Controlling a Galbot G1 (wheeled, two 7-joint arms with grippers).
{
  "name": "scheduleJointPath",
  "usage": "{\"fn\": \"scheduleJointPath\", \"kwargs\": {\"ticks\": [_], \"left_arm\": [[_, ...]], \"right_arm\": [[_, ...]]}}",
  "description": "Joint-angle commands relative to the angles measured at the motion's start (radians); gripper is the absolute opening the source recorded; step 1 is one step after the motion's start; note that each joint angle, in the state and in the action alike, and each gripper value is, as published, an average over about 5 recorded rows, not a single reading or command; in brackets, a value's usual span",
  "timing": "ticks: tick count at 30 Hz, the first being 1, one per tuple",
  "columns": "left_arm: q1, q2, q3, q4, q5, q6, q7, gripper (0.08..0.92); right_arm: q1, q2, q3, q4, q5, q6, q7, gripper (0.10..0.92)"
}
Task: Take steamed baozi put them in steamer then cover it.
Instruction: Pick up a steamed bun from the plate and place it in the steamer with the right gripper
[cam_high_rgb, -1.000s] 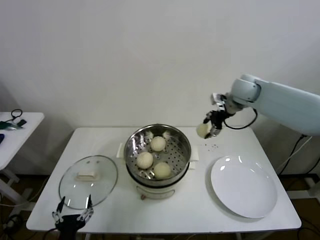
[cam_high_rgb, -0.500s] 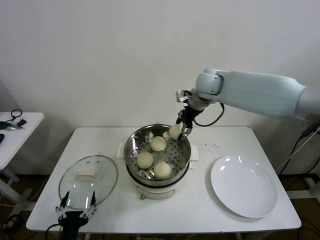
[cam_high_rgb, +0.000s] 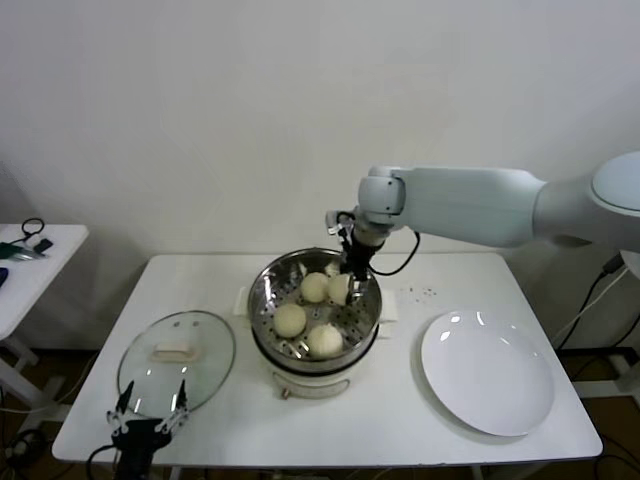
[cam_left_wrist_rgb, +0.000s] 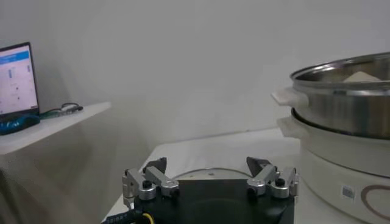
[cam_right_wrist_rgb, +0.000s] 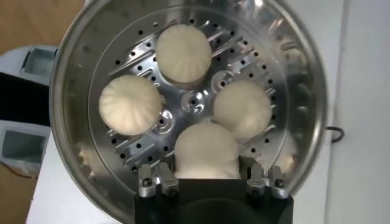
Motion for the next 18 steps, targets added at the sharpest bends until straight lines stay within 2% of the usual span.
{"fn": "scheduleJointPath", "kwargs": {"ticks": [1,14,18], "left_arm": [[-0.016,0.002,0.002,0.011,-0.001,0.005,0.001,0.823],[-0.040,-0.003,0.016,0.001,-0.002,0.028,-0.003,0.823],[-0.045,-0.004,0.020,0.003,0.001,0.030,-0.005,0.823]], "right_arm": [[-0.024,0.032,-0.034,-0.003,-0.012,-0.002,0.001,0.665],[-0.041,0.005,-0.023,0.015,-0.035,-0.010,0.019,0.680],[-0.036,0.001,-0.007,0.012,-0.035,-0.011,0.017,0.759]]}}
